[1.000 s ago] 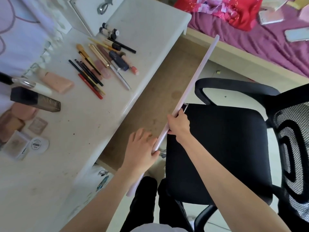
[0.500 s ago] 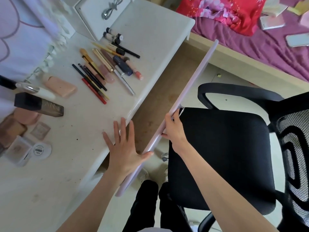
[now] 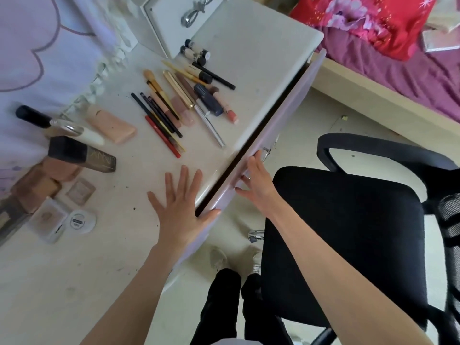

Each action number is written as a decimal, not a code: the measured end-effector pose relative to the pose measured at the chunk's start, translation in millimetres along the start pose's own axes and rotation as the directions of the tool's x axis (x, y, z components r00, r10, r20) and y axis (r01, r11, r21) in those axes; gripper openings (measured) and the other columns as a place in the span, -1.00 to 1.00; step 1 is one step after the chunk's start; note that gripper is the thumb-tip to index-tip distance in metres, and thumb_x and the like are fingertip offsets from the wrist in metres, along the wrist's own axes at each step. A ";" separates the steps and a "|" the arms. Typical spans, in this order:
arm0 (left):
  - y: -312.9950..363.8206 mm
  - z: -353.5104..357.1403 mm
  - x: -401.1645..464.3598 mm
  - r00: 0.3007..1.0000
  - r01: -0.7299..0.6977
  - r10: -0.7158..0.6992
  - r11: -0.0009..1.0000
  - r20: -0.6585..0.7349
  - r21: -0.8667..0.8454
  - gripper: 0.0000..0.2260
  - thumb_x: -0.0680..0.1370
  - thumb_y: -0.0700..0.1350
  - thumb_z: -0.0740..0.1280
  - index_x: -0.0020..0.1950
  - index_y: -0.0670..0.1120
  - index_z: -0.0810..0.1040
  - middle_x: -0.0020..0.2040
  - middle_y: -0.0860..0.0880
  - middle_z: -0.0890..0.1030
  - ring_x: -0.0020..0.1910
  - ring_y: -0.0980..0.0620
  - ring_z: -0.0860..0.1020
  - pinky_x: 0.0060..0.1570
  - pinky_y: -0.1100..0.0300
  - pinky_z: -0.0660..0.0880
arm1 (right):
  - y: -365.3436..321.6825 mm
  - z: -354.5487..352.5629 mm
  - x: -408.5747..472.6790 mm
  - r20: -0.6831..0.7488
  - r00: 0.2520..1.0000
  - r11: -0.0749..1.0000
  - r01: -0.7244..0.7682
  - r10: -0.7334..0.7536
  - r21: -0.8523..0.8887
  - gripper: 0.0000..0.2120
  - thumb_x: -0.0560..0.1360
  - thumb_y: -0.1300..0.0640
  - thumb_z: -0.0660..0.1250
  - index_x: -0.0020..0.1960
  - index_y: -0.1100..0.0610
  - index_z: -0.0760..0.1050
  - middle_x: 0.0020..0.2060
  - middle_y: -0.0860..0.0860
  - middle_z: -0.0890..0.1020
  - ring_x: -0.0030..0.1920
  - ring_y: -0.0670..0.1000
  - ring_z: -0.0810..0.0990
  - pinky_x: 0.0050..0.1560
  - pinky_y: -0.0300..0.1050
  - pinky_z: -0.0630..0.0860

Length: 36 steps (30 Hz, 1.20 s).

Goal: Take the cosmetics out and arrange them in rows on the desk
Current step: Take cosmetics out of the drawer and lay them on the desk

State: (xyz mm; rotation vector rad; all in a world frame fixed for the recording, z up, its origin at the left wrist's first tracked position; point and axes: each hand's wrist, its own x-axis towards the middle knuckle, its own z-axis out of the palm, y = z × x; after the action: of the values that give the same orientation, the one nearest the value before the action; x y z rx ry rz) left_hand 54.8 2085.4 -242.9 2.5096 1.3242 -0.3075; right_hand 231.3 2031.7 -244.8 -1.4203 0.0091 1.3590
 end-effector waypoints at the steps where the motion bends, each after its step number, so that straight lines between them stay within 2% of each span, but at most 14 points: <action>1: -1.5 2.1 0.0 1.000 -0.006 0.006 1.000 -0.026 -0.004 -0.18 0.29 0.49 -0.09 0.47 0.21 -0.19 0.48 0.14 -0.24 0.50 -0.12 -0.20 0.28 -0.42 -0.17 | 0.7 0.8 1.9 0.002 1.000 1.000 0.001 -0.001 -0.012 -0.56 0.60 -0.04 0.03 0.45 -0.26 0.05 0.28 0.00 0.38 0.33 0.08 0.37 0.24 0.09 0.41; 5: -3.0 3.7 0.5 0.996 -0.020 0.018 1.000 -0.084 -0.024 -0.33 0.39 0.40 -0.03 0.45 0.20 -0.02 0.52 0.05 0.02 0.49 -0.20 0.03 0.24 -0.47 -0.02 | -4.5 7.4 5.6 -0.003 1.000 0.999 -0.010 0.010 -0.039 -0.65 0.60 0.00 0.03 0.36 -0.25 0.19 0.16 0.11 0.42 0.35 0.16 0.36 0.25 0.03 0.34; 8: -2.5 4.4 0.7 0.992 -0.038 0.039 0.999 -0.120 0.006 -0.39 0.43 0.32 0.04 0.45 0.16 0.10 0.49 -0.04 0.21 0.44 -0.26 0.18 0.15 -0.51 0.10 | -7.1 10.7 4.9 0.020 1.000 0.999 -0.002 0.003 -0.051 -0.72 0.62 0.06 0.00 0.17 -0.30 0.28 0.36 0.23 0.29 0.38 0.25 0.25 0.39 0.13 0.22; 11: -2.4 4.0 0.4 0.991 -0.048 0.050 0.999 -0.124 0.019 -0.41 0.45 0.29 0.07 0.45 0.14 0.13 0.48 -0.05 0.24 0.43 -0.27 0.21 0.13 -0.51 0.13 | -4.1 10.3 7.8 0.029 1.000 0.999 0.002 -0.001 -0.039 -0.53 0.64 0.03 -0.01 0.48 -0.25 -0.03 0.42 0.14 0.25 0.42 0.19 0.23 0.42 0.09 0.18; 14: -3.1 3.9 0.5 0.991 -0.055 0.062 0.996 -0.115 0.067 -0.41 0.46 0.28 0.10 0.45 0.10 0.17 0.46 -0.08 0.28 0.40 -0.29 0.26 0.09 -0.52 0.17 | 1.2 7.9 12.5 0.066 0.998 0.997 0.010 -0.005 -0.075 -0.48 0.64 -0.02 -0.01 0.49 -0.23 -0.19 0.47 -0.08 0.19 0.45 0.07 0.22 0.44 0.01 0.12; 17: -4.2 3.3 0.4 0.992 -0.057 0.061 0.997 -0.111 0.042 -0.40 0.46 0.29 0.10 0.46 0.13 0.10 0.49 -0.04 0.20 0.44 -0.26 0.19 0.13 -0.52 0.12 | -0.7 7.0 13.6 0.044 0.998 0.978 0.044 -0.035 -0.204 -0.47 0.62 -0.01 0.04 0.52 -0.15 -0.08 0.29 -0.09 0.36 0.32 0.01 0.34 0.39 -0.05 0.20; 19: -4.3 -0.1 1.6 0.996 -0.038 0.035 0.998 -0.077 -0.043 -0.36 0.44 0.31 0.07 0.48 0.23 -0.06 0.51 0.09 -0.05 0.50 -0.18 -0.03 0.24 -0.47 -0.05 | -6.1 11.0 7.7 -0.032 0.995 0.931 0.072 -0.089 -0.358 -0.61 0.61 0.04 0.05 0.42 0.08 0.18 0.03 -0.01 0.46 0.07 0.04 0.43 0.11 -0.18 0.36; 21: -3.2 -4.1 3.1 1.000 -0.008 0.008 0.996 -0.003 -0.086 -0.35 0.46 0.34 0.01 0.47 0.22 -0.15 0.49 0.16 -0.22 0.50 -0.09 -0.22 0.30 -0.39 -0.19 | -9.5 22.0 -10.7 -0.025 0.986 0.817 0.124 -0.167 -0.563 -0.64 0.62 0.08 0.05 0.38 0.14 0.21 -0.06 0.02 0.46 -0.07 0.06 0.45 -0.18 -0.28 0.34; 22: -2.9 -7.0 3.5 0.999 0.000 0.003 0.995 0.034 -0.096 -0.36 0.48 0.34 0.00 0.48 0.21 -0.15 0.50 0.16 -0.24 0.50 -0.06 -0.26 0.31 -0.36 -0.22 | -6.7 27.5 -21.3 0.008 0.980 0.745 0.156 -0.198 -0.649 -0.59 0.62 0.08 0.06 0.44 0.13 0.17 0.04 0.05 0.48 -0.02 0.08 0.49 -0.20 -0.32 0.35; 24: -5.2 -12.7 0.6 0.999 -0.006 0.012 0.993 0.050 -0.118 -0.35 0.42 0.38 -0.14 0.49 0.22 -0.06 0.52 0.16 -0.18 0.50 -0.03 -0.25 0.35 -0.30 -0.23 | 3.6 39.2 -40.7 0.089 0.965 0.577 0.219 -0.246 -0.787 -0.53 0.62 0.07 0.09 0.50 0.11 0.12 0.39 0.11 0.30 0.30 0.13 0.39 0.08 -0.27 0.34; 26: -10.5 -17.8 -9.0 0.998 -0.033 0.040 0.990 0.049 -0.136 -0.24 0.32 0.38 -0.29 0.50 0.19 0.02 0.53 0.14 -0.11 0.51 0.00 -0.18 0.39 -0.23 -0.20 | 15.1 49.2 -52.9 0.134 0.952 0.415 0.243 -0.276 -0.877 -0.52 0.60 0.09 0.10 0.50 0.12 0.14 0.49 0.10 0.12 0.43 0.17 0.20 0.33 -0.06 0.25; 29: -32.6 -24.8 -39.1 0.991 -0.058 0.072 0.990 0.112 -0.125 -0.23 0.35 0.36 -0.29 0.50 0.12 0.07 0.54 0.09 -0.06 0.52 0.00 -0.11 0.43 -0.15 -0.09 | 26.0 68.3 -68.3 0.211 0.953 0.189 0.253 -0.218 -0.949 -0.54 0.62 0.14 0.06 0.49 0.17 0.14 0.50 0.10 0.08 0.50 0.16 0.04 0.45 -0.02 0.11; 31: -55.3 -30.6 -61.1 0.985 -0.031 0.058 0.986 0.163 -0.166 -0.41 0.52 0.30 -0.11 0.51 0.11 0.04 0.54 0.08 -0.07 0.52 0.02 -0.12 0.44 -0.12 -0.10 | 30.1 83.6 -79.0 0.283 0.946 0.015 0.289 -0.155 -0.957 -0.54 0.63 0.13 0.02 0.51 0.16 0.07 0.52 0.12 0.04 0.52 0.11 -0.06 0.49 -0.04 0.01; 36: -126.6 -76.5 -118.9 0.997 0.070 -0.074 0.978 -0.016 -0.198 -0.52 0.61 0.14 0.03 0.51 0.11 0.02 0.54 0.10 -0.08 0.51 0.06 -0.14 0.45 -0.02 -0.15 | 26.7 158.7 -110.0 0.444 0.879 -0.126 0.428 -0.171 -0.895 -0.50 0.63 0.04 0.05 0.53 0.07 0.04 0.52 0.11 0.07 0.52 0.11 0.02 0.49 0.04 0.04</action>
State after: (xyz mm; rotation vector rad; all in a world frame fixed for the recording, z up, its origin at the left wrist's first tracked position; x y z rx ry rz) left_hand -112.2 2088.6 -152.7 2.3120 1.3842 -0.1539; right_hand 67.9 2058.3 -142.0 -2.2308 -1.7982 0.9252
